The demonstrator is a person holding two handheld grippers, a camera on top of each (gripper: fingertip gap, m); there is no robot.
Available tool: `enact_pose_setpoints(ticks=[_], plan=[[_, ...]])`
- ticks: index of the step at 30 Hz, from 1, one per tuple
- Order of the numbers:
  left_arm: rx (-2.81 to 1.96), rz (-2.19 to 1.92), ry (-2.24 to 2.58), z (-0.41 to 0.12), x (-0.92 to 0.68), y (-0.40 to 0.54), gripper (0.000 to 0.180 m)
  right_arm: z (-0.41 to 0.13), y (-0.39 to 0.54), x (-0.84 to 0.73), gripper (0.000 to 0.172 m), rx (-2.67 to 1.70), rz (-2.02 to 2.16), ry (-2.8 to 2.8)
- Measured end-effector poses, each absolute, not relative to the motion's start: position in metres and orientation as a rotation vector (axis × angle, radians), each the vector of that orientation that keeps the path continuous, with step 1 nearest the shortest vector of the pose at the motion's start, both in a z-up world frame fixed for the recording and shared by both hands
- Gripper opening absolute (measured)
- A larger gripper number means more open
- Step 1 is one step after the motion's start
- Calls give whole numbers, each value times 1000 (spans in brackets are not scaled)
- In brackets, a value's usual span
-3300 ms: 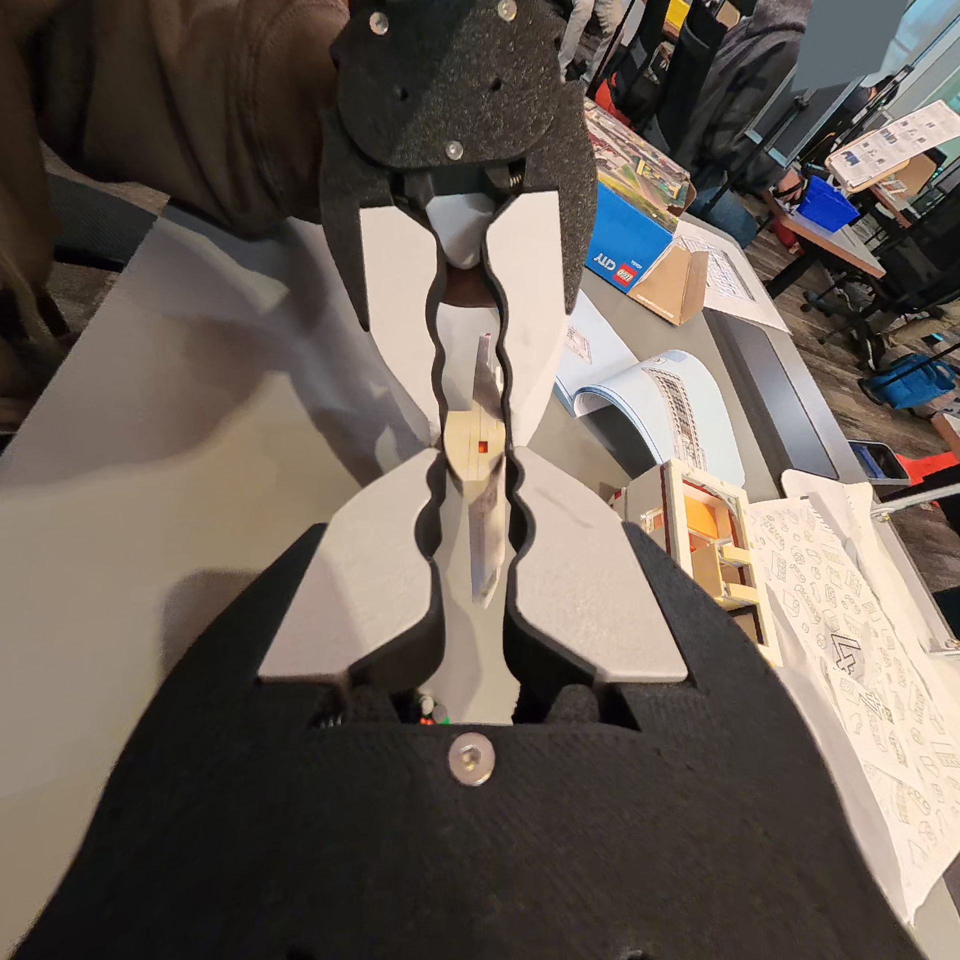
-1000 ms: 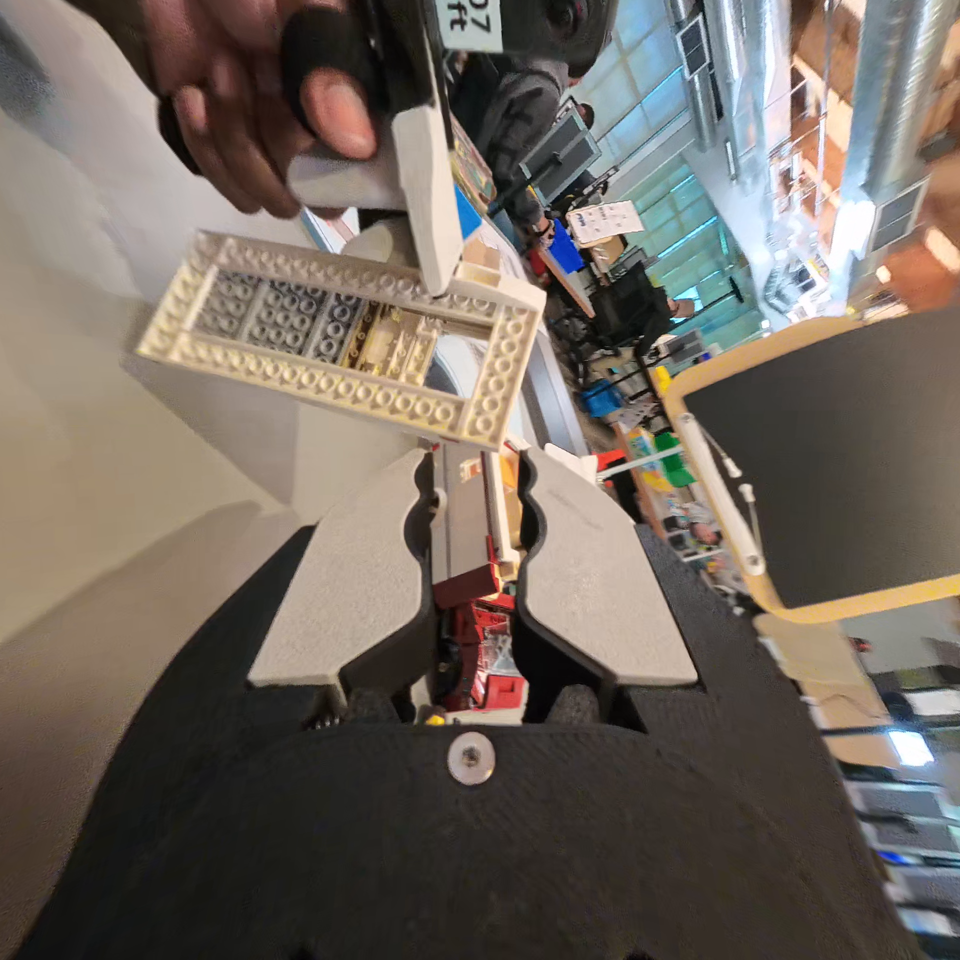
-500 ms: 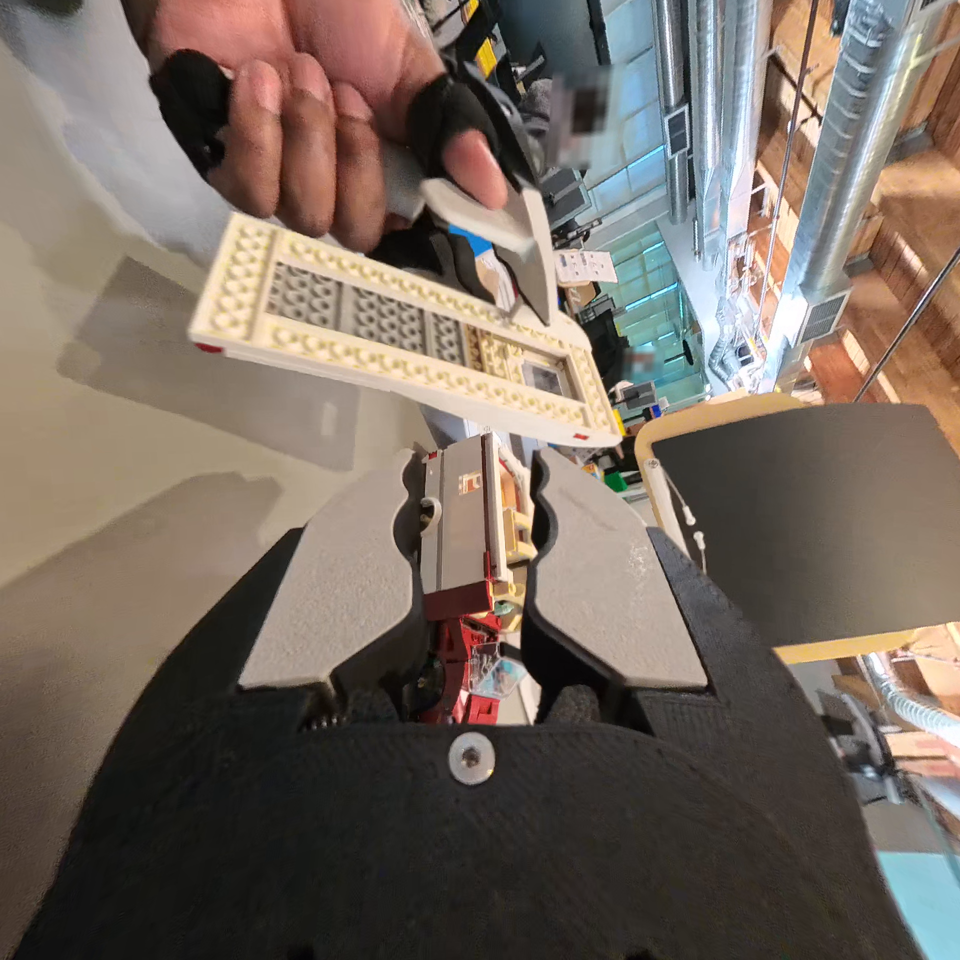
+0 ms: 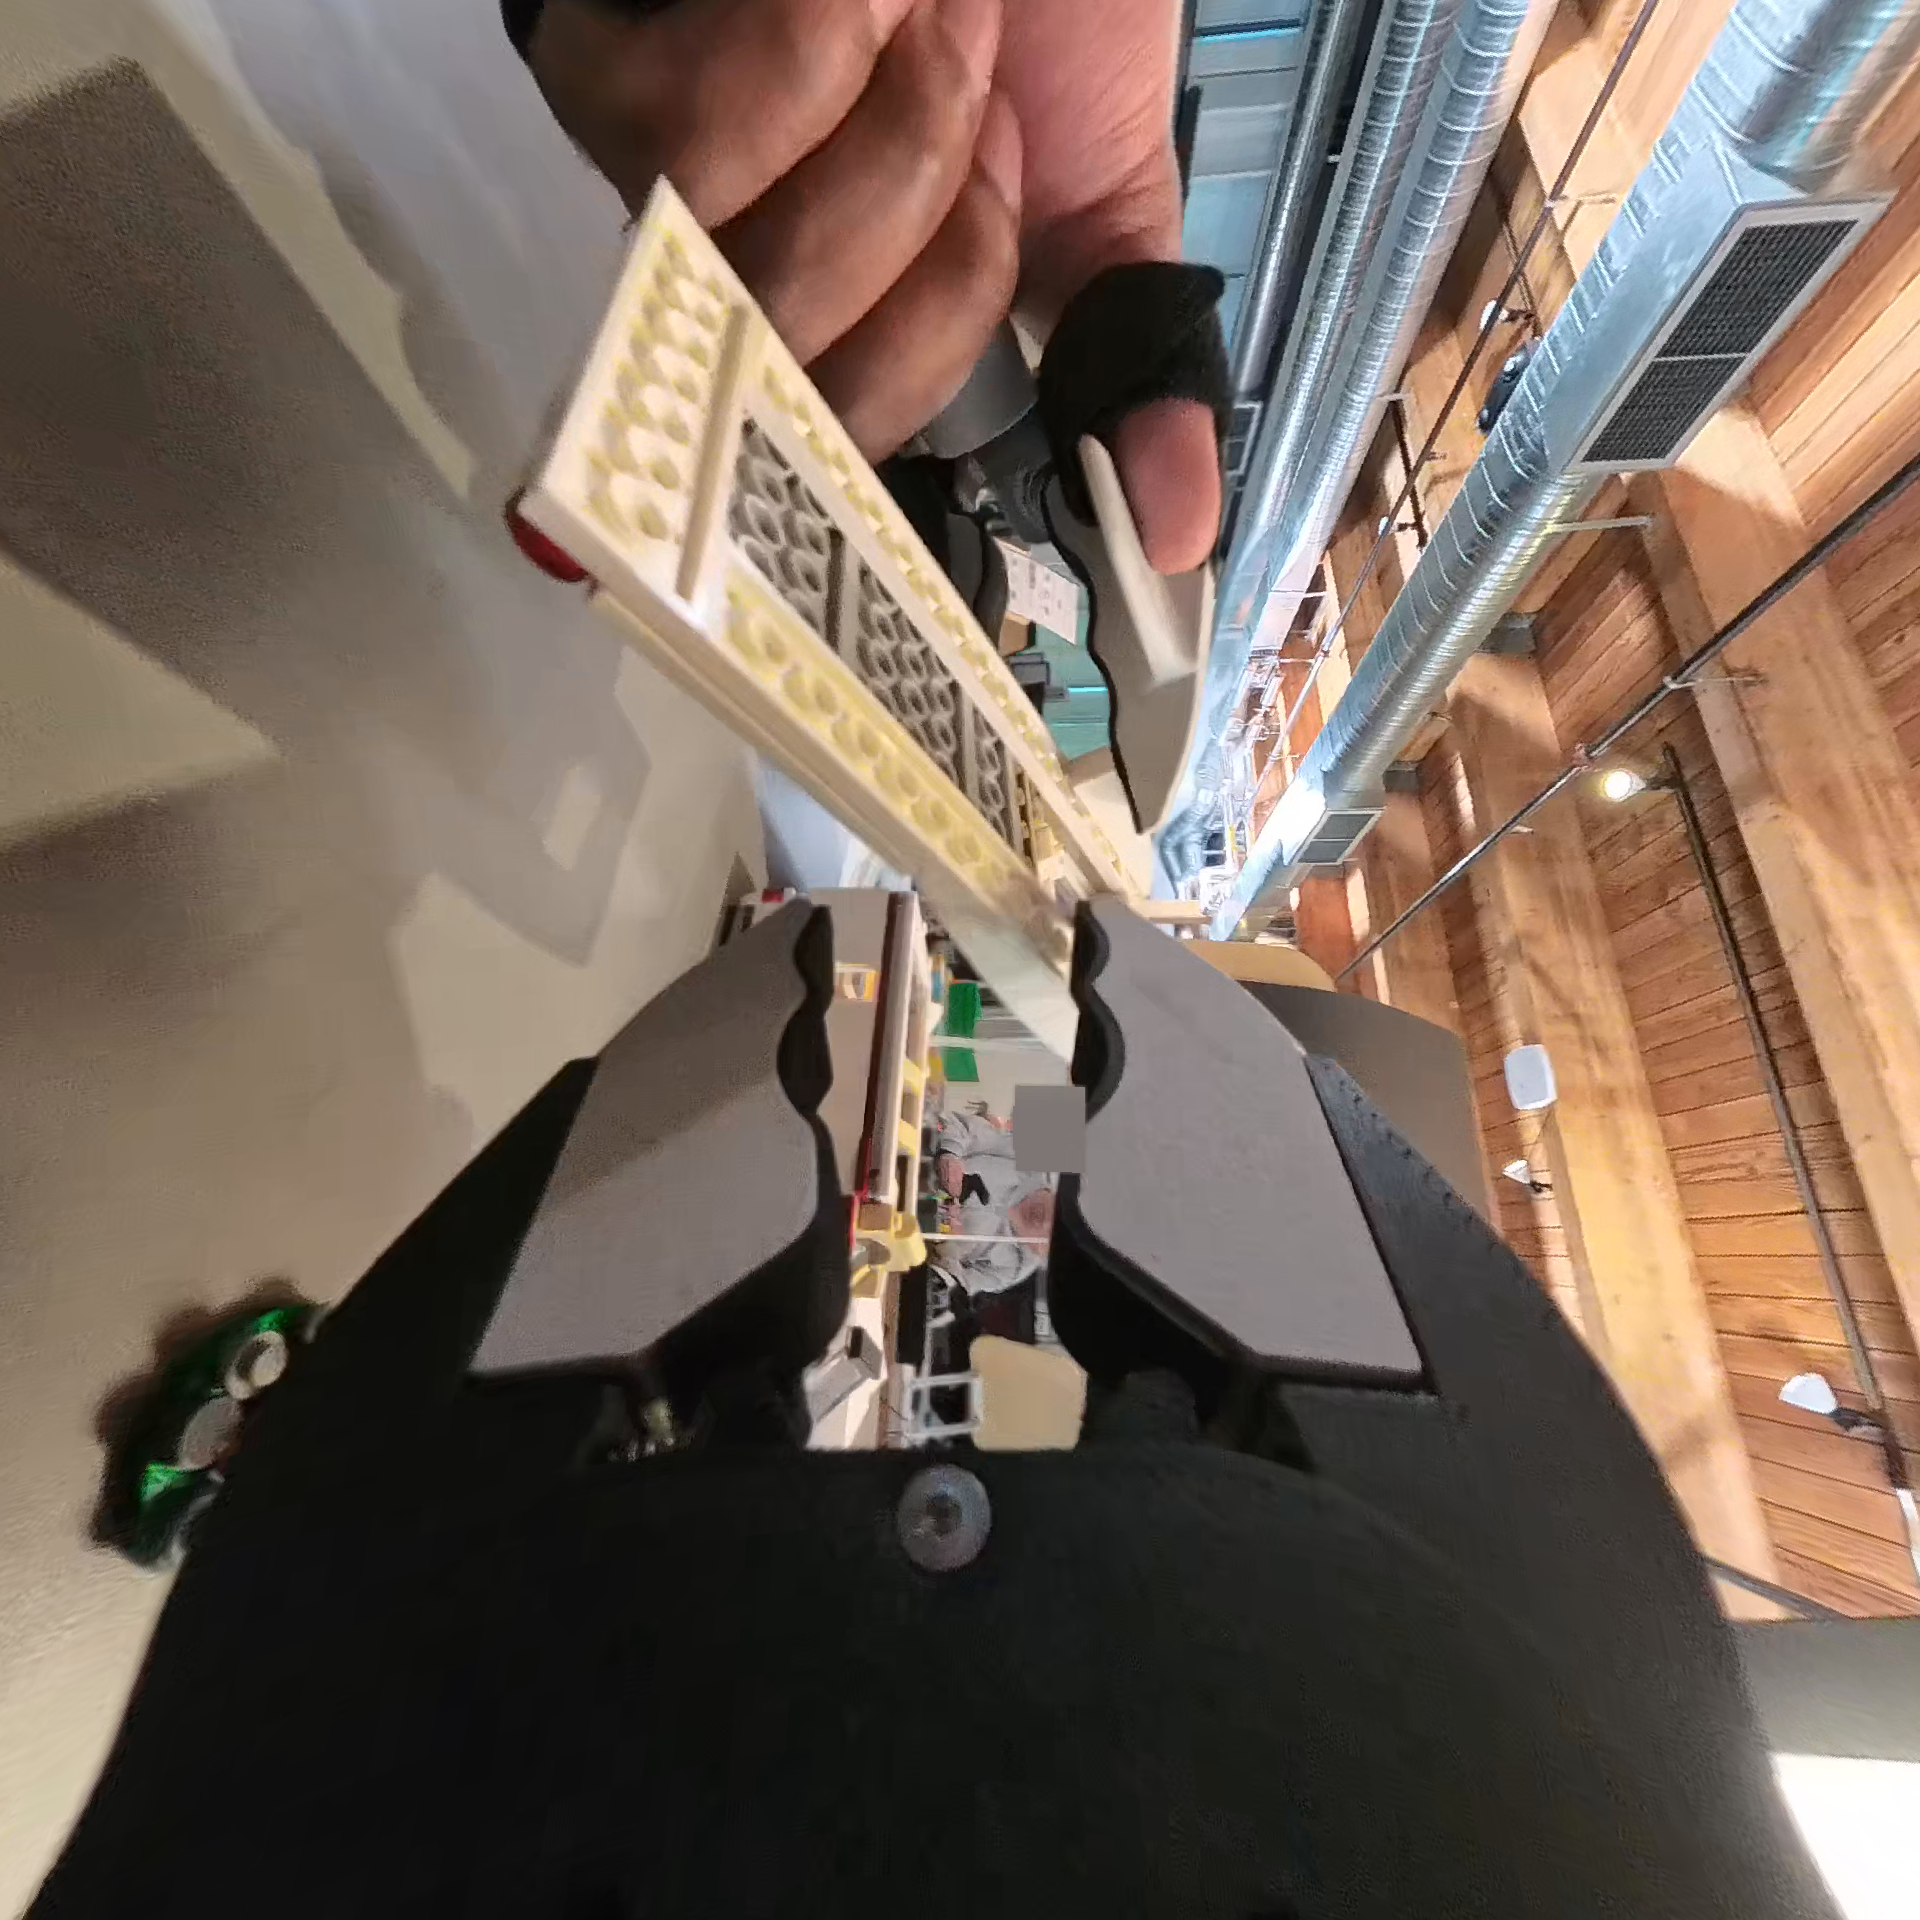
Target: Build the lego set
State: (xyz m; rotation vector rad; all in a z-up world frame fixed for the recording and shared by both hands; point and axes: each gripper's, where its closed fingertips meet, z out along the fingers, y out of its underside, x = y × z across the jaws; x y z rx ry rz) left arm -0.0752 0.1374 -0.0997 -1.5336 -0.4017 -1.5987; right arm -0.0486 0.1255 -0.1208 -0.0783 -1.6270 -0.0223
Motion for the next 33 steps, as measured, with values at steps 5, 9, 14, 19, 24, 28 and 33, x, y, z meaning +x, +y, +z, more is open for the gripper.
enact_pose_setpoints(ticks=[5, 9, 14, 19, 24, 28, 33], plan=[[-1570, -1609, -419, -108, -75, 137, 27, -117, 130, -49, 15, -101, -46, -1587], [-1585, -1618, -357, -108, -71, 134, 39, -113, 135, -51, 13, -130, -56, -1557], [-1716, -1649, -251, -119, -52, 127, 43, -110, 140, -53, 13, -157, -80, -1530], [-1743, -1699, -194, -119, -44, 124, 14, -114, 145, -53, 14, -158, -116, -1538], [-1750, -1686, -247, -125, -49, 126, 10, -118, 146, -50, 27, -234, -58, -1615], [-1727, -1662, -324, -127, -60, 127, 10, -118, 154, -46, 32, -287, -84, -1652], [-1707, -1653, -333, -126, -70, 125, 10, -122, 172, -30, 32, -471, -108, -1729]])
